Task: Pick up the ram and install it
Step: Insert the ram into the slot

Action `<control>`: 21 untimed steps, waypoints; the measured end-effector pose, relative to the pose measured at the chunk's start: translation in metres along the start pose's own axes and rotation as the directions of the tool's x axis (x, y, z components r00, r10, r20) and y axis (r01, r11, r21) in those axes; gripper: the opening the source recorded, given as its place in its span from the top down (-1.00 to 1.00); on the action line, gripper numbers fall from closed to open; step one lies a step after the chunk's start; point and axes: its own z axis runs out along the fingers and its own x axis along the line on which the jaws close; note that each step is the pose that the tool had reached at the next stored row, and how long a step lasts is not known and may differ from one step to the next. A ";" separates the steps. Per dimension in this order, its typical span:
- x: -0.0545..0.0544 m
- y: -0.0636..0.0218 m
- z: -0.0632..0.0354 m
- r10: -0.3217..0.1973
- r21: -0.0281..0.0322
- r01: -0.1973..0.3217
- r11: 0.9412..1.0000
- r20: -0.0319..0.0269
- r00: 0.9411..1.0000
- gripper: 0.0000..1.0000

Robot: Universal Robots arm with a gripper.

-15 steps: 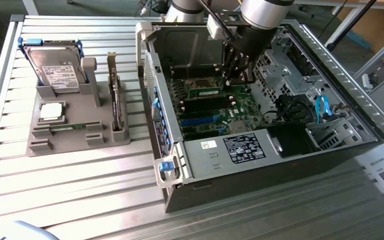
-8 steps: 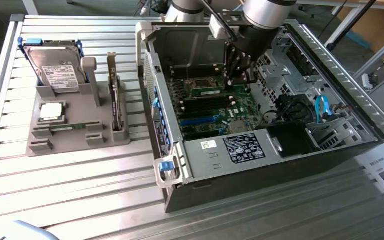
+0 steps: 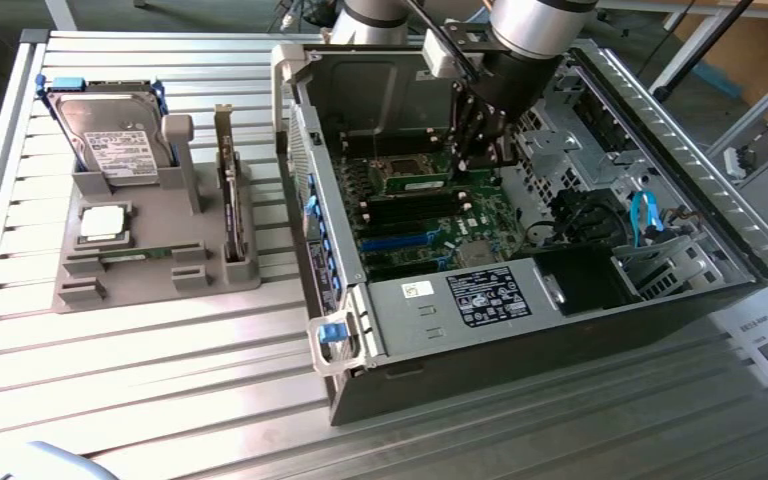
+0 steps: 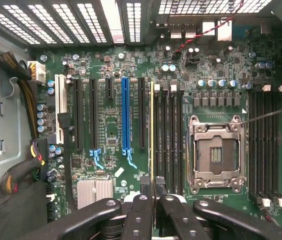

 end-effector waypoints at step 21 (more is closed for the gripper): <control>-0.014 0.0007 0.0032 0.000 0.000 0.000 1.000 0.000 1.000 0.76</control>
